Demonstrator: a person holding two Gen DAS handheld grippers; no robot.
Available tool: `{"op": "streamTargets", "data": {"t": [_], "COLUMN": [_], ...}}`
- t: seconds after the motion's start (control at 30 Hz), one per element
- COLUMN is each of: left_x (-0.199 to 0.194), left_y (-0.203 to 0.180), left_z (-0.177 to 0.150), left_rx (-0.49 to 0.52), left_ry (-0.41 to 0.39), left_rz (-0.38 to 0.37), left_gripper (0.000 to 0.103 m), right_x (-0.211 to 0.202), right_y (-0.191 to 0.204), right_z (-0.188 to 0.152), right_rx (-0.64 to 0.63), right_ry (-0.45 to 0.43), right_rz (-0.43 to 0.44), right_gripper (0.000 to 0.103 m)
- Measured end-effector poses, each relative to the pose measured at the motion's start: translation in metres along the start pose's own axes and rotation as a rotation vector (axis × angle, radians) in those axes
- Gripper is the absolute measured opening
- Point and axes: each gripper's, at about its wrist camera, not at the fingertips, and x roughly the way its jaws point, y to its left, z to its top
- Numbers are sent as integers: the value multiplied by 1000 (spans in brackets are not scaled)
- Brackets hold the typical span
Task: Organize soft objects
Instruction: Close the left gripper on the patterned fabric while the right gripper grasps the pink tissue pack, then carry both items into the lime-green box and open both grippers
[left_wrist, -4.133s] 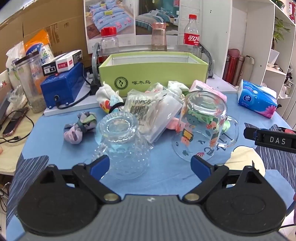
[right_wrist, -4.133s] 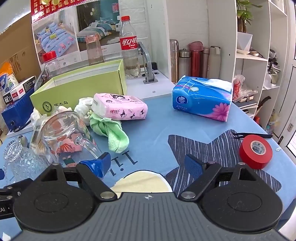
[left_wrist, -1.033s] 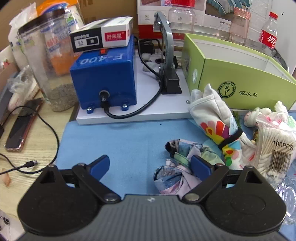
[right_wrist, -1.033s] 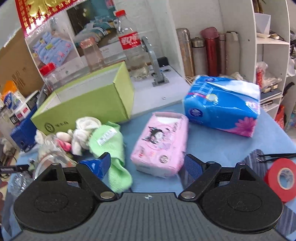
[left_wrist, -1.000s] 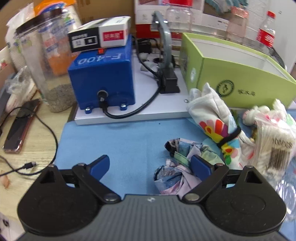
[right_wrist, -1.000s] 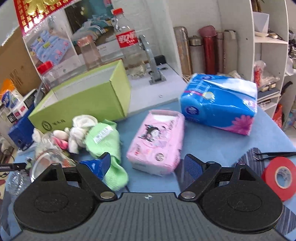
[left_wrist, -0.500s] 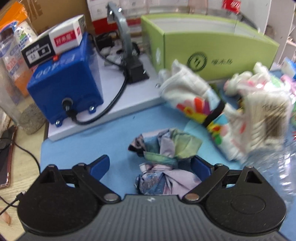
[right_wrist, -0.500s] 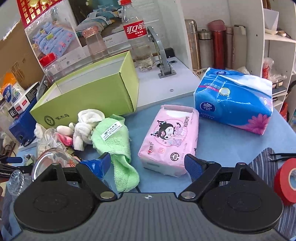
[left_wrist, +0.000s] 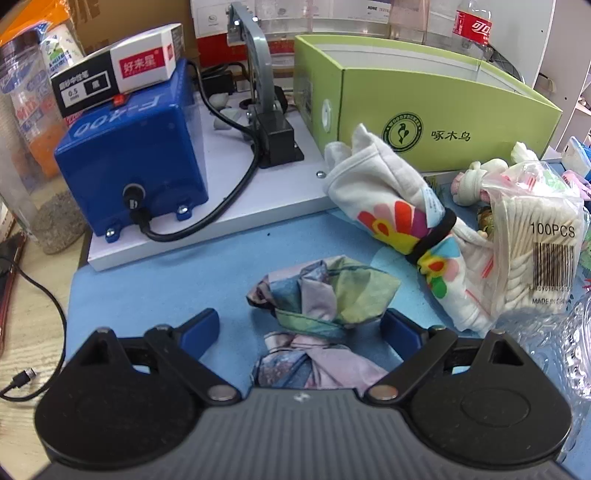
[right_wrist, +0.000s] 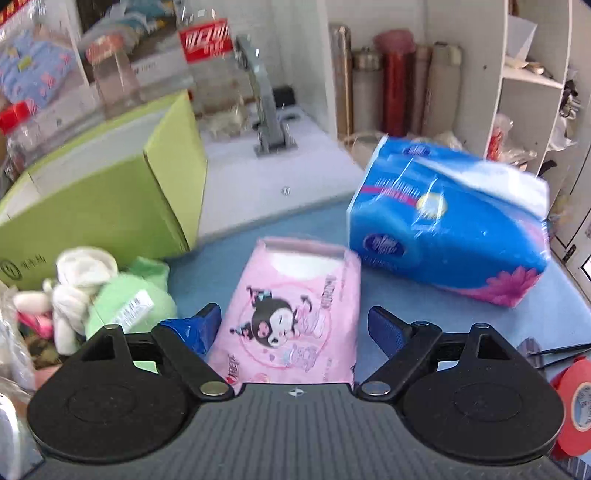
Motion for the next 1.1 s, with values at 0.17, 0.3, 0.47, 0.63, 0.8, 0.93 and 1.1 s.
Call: {"op": "streamTargets", "data": {"t": [0.17, 0.3, 0.47, 0.63, 0.8, 0.93, 1.1], "left_x": [2, 1, -5, -17, -31, -52, -68], "left_y": [-4, -3, -1, -2, 9, 15, 9], "left_z": [-1, -2, -6, -8, -12, 10, 79], "left_rx": [14, 16, 11, -11, -102, -136, -157], "left_ry": [-26, -37, -47, -38, -24, -65, -175], "left_rz": [-8, -13, -21, -6, -7, -12, -54], "left_gripper": [94, 93, 76, 42, 40, 40, 40], "right_x": [-2, -11, -15, -17, -35, -62, -80], "right_y": [14, 10, 6, 2, -7, -2, 38], "right_z": [-19, -28, -30, -34, -37, -22, 39], "right_rx": [-59, -78, -111, -144, -125, -122, -215], "right_ry": [-70, -120, -134, -152, -160, -244, -367], "right_rz": [-84, -63, -32, 6, 91, 162, 277], "right_gripper": [77, 77, 78, 53, 49, 49, 49]}}
